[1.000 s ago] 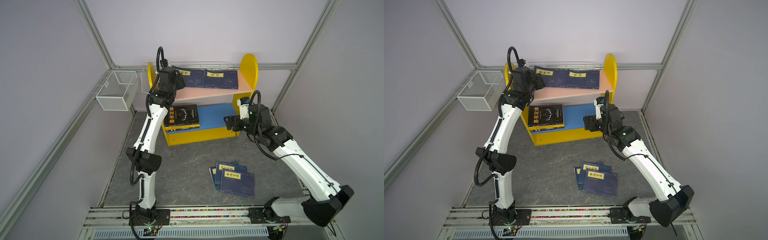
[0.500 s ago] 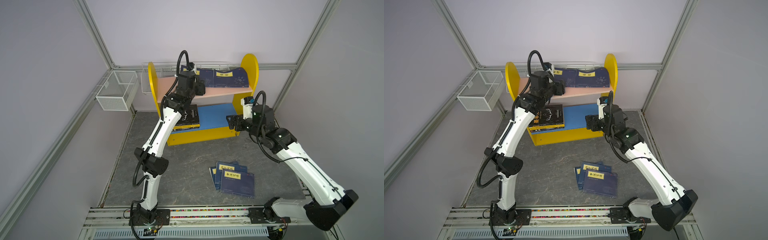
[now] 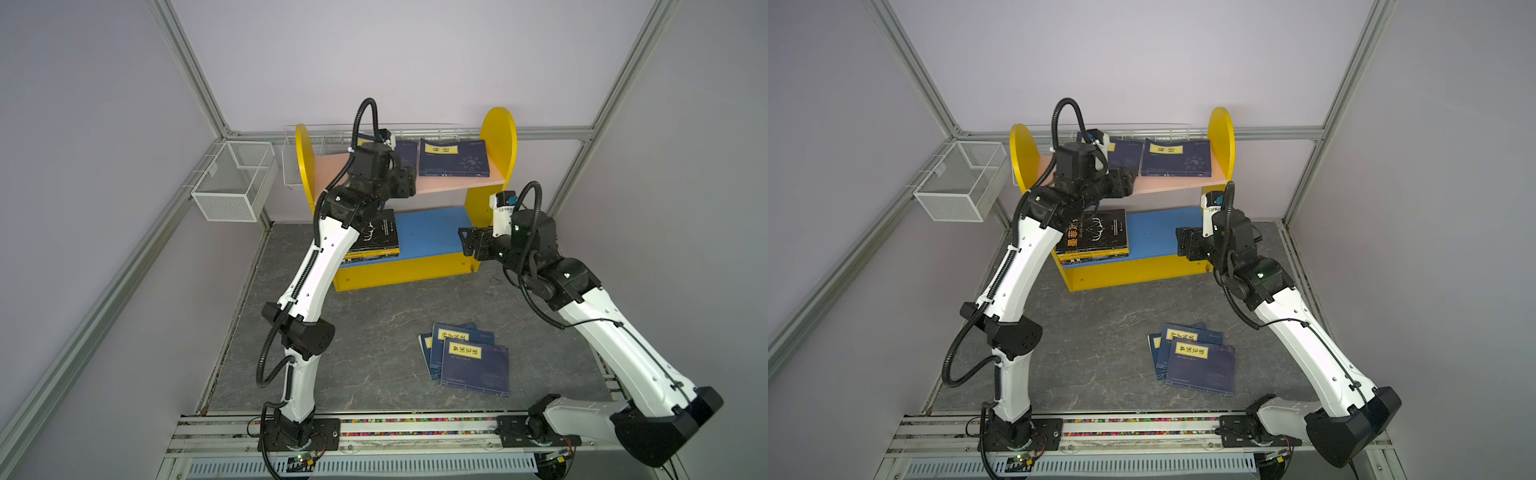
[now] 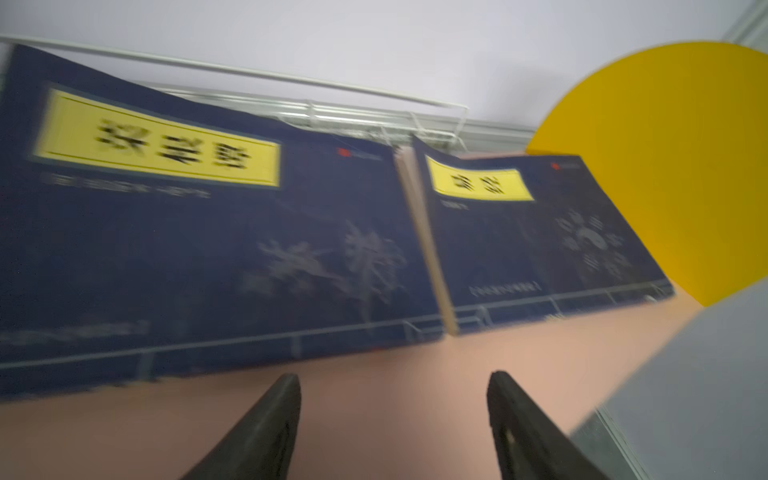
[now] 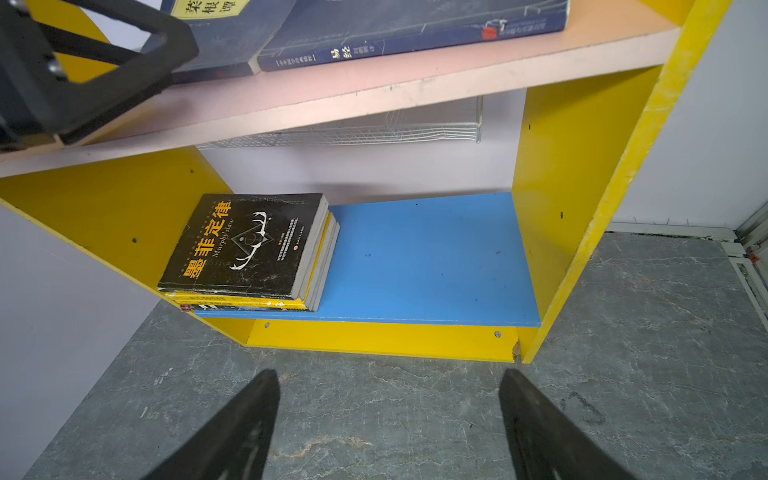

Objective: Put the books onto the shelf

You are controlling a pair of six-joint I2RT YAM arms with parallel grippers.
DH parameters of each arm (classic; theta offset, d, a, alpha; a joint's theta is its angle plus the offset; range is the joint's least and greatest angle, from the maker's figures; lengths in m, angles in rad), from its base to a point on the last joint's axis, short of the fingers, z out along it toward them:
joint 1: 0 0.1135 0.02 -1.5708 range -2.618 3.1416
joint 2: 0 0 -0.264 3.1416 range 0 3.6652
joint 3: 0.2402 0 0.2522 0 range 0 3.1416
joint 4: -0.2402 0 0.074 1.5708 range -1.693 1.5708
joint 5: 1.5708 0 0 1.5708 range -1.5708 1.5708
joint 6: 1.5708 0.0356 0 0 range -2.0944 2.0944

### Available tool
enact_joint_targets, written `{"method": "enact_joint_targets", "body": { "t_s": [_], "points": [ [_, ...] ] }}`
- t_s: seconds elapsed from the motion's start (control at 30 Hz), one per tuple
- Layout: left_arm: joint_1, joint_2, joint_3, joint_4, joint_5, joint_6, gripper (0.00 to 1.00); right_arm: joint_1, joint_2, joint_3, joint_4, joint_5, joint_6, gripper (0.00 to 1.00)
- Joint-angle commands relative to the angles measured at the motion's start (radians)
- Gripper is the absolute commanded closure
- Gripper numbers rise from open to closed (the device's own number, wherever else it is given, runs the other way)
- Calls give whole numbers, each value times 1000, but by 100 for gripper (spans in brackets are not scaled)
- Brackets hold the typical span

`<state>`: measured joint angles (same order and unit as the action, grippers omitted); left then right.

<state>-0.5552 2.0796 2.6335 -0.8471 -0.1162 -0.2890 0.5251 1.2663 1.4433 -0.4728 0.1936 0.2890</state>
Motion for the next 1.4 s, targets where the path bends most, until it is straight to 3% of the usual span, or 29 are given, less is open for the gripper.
{"method": "enact_joint_targets", "body": {
  "t_s": [0.0,0.1,0.4,0.5,0.6,0.77,1.13,1.27,1.37],
  "points": [
    [87,25,26,-72,-64,-54,23,-5,-18,-23,26,-10,13,14],
    [127,2,-41,10,-150,-39,19,-6,-11,-23,26,-21,15,14],
    [131,-118,-346,371,-399,-3,15,-5,-2,-41,39,-37,18,14],
    [155,-95,-333,419,-402,-27,14,-7,-4,-40,40,-42,15,14],
    [180,-2,-192,360,-340,-39,14,-10,-8,-43,39,-36,10,14],
    [202,173,55,240,-104,-25,14,-15,-21,-61,35,-33,5,14],
    [213,214,31,290,434,-90,21,-34,-43,-84,10,-32,3,14],
    [199,210,14,263,542,-122,23,-40,-60,-89,0,-30,2,14],
    [155,164,-36,212,556,-77,25,-42,-74,-98,3,-24,5,14]
  ]
}}
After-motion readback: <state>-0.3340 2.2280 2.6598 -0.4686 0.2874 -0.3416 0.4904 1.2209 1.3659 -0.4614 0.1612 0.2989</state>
